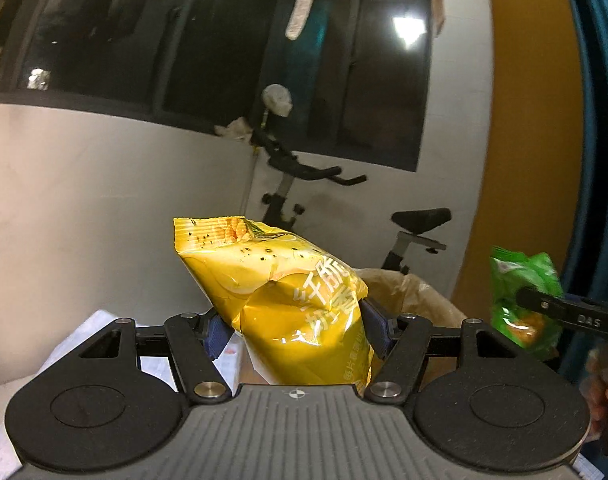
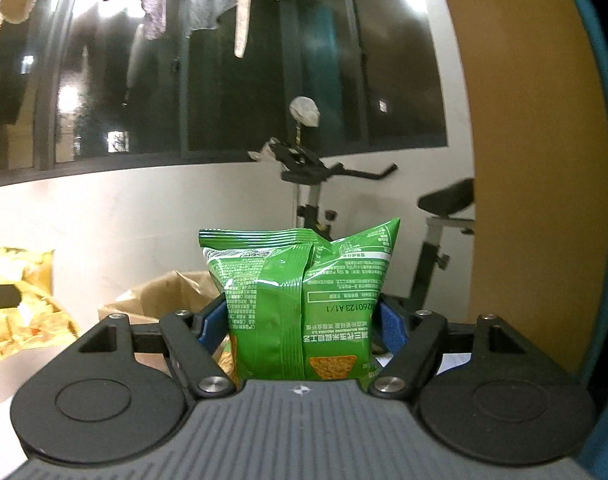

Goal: Organize snacks
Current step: 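Carry both bags over the box and open both tools to drop them in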

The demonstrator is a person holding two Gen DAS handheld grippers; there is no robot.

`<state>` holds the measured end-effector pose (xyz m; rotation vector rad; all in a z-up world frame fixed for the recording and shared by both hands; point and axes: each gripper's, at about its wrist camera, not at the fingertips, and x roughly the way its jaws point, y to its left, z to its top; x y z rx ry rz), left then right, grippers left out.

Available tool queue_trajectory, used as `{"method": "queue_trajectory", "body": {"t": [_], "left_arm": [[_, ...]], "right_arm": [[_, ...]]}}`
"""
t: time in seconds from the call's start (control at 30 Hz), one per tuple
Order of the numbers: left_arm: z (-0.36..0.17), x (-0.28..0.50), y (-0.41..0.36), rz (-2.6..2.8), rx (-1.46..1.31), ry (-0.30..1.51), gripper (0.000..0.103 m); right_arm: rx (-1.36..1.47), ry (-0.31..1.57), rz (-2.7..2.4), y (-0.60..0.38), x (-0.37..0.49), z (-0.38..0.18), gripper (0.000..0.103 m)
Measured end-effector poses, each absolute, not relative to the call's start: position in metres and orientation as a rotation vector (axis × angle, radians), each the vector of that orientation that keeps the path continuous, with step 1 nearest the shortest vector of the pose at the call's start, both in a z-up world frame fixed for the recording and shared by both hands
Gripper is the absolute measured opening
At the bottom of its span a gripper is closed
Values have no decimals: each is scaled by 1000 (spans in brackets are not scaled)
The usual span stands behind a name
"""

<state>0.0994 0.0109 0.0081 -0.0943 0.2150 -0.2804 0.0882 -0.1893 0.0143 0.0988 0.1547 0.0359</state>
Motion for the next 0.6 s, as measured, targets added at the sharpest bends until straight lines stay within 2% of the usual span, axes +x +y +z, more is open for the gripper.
{"method": "queue_trajectory", "body": {"t": [0.6], "left_arm": [[17, 211, -32, -384, -52, 284, 69]], "right_arm": [[65, 130, 137, -167, 200, 22, 76]]}}
